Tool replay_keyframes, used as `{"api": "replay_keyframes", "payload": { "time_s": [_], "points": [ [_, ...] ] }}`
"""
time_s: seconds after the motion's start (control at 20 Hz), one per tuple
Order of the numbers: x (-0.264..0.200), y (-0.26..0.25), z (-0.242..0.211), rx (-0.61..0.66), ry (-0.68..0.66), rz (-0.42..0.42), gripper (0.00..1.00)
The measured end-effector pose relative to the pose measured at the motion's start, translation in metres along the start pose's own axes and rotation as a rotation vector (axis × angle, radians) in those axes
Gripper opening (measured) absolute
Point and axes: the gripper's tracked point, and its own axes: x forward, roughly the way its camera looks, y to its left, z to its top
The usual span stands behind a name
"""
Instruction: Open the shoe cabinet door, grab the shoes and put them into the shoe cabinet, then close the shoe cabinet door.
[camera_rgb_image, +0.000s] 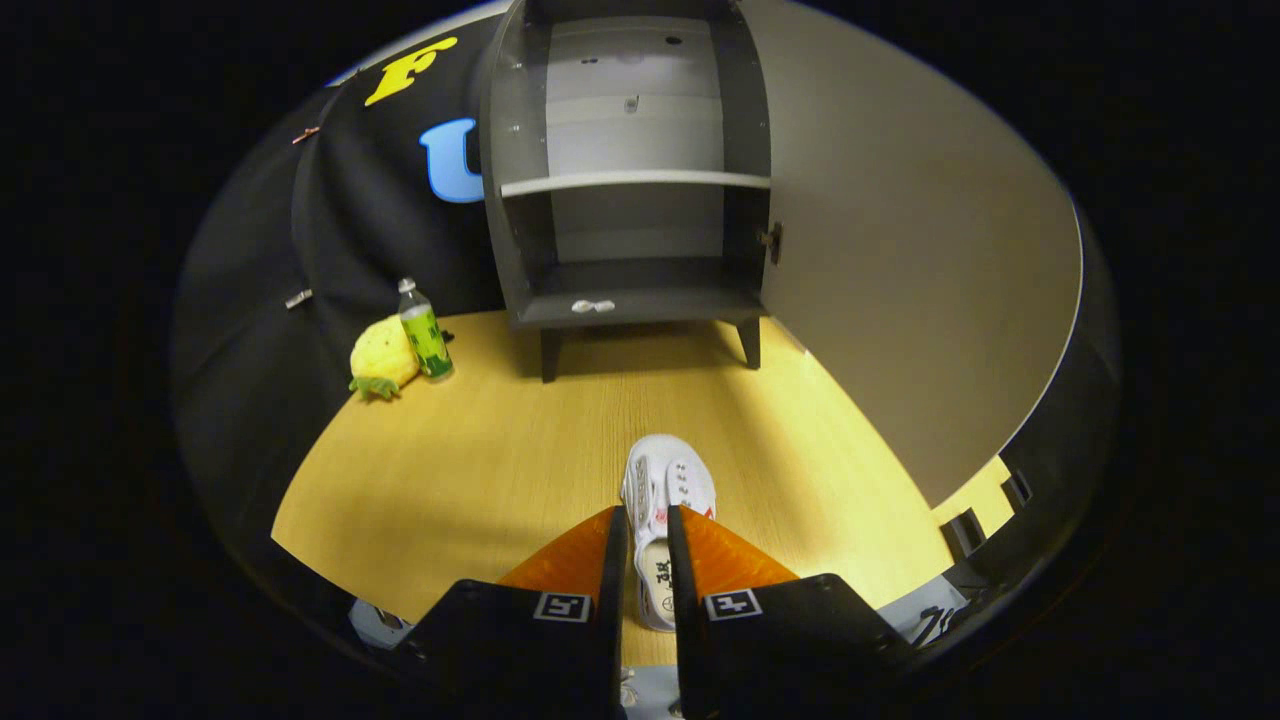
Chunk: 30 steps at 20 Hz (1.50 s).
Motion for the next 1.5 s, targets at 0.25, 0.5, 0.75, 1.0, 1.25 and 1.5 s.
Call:
{"api": "replay_keyframes", "payload": {
  "time_s": [0.25, 0.5, 0.75, 1.0, 1.25, 1.5],
  "points": [
    [0.031, 0.001, -0.040, 0.022, 0.093, -0.002, 0.27],
    [0.060, 0.006, -0.058, 0.034, 0.124, -0.002, 0.27],
    [0.085, 0.010, -0.061, 0.026, 0.119, 0.002, 0.27],
    [0.104, 0.011, -0.055, 0.013, 0.056, -0.003, 0.26],
    [0.124, 0.009, -0.051, 0.028, 0.004, -0.021, 0.21],
    [0.129, 0.006, -0.050, -0.017, -0.018, -0.049, 0.21]
  ]
}}
